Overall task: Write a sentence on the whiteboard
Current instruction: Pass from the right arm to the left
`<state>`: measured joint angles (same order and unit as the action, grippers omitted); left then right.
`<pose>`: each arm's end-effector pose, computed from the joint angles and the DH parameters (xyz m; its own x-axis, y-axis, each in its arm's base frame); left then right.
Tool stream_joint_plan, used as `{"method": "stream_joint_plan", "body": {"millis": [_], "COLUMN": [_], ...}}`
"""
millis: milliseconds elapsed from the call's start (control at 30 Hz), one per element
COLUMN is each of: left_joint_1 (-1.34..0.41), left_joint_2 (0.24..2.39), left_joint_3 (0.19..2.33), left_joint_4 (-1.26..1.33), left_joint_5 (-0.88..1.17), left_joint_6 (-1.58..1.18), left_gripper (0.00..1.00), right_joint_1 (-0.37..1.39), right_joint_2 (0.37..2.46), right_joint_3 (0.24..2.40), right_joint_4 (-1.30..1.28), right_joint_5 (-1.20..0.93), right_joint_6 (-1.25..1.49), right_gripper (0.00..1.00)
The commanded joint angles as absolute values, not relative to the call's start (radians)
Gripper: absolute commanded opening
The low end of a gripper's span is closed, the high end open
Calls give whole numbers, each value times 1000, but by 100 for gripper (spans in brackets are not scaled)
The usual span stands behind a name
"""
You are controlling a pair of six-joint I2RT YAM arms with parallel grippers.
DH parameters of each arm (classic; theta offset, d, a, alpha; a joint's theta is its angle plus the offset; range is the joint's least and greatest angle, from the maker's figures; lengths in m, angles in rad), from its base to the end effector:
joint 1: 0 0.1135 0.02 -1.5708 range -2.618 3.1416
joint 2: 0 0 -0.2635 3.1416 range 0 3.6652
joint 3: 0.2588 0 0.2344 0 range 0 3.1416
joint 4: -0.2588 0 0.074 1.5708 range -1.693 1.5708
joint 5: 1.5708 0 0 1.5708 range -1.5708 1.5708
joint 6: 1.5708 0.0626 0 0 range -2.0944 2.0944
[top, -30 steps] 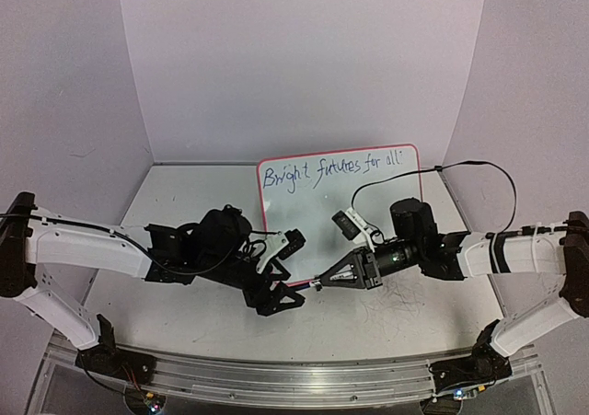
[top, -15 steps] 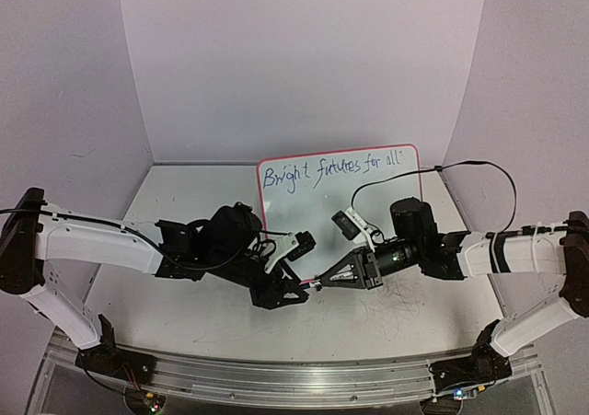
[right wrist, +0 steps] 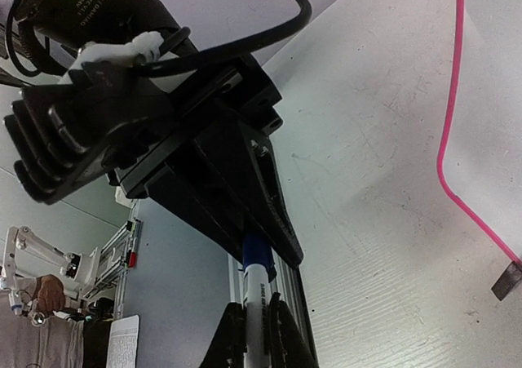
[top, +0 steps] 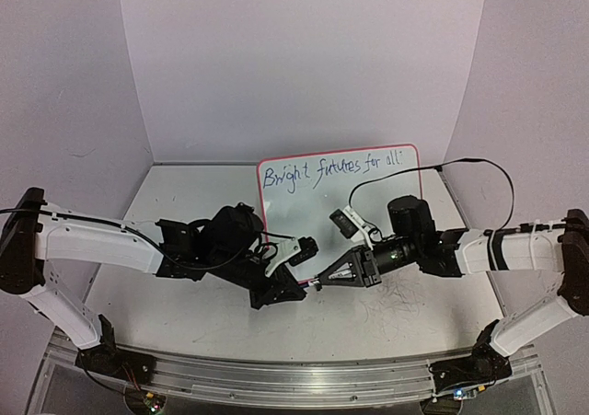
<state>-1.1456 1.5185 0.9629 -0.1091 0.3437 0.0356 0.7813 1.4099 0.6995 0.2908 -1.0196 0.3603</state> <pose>0.1190 -0.3139 0.2261 -0.2198 0.5668 -0.7940 0.9755 0.1267 -0.1797 0.1657 0.2394 0.2278 -0.5954 -0.3305 -0.7323 -0.7600 -0.0636 0.6467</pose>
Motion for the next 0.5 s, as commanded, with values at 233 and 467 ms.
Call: {"method": "stream_joint_plan", "body": {"millis": [233,467], "left_joint_1": [-1258,-1350], "left_joint_2": [1524,1484], "left_joint_3": [1075,1042], "left_joint_4": [-71,84], "left_joint_5": [95,-182], "left_joint_6": [165,182], "left_gripper": [0,0], "right_joint_1": [889,939], "right_joint_2": [1537,1609], "right_joint_3": [813,860], "right_joint_4": [302,355], "right_joint_5": [-1070,-1076], "right_joint_6": [374,485], "right_gripper": [0,0]}}
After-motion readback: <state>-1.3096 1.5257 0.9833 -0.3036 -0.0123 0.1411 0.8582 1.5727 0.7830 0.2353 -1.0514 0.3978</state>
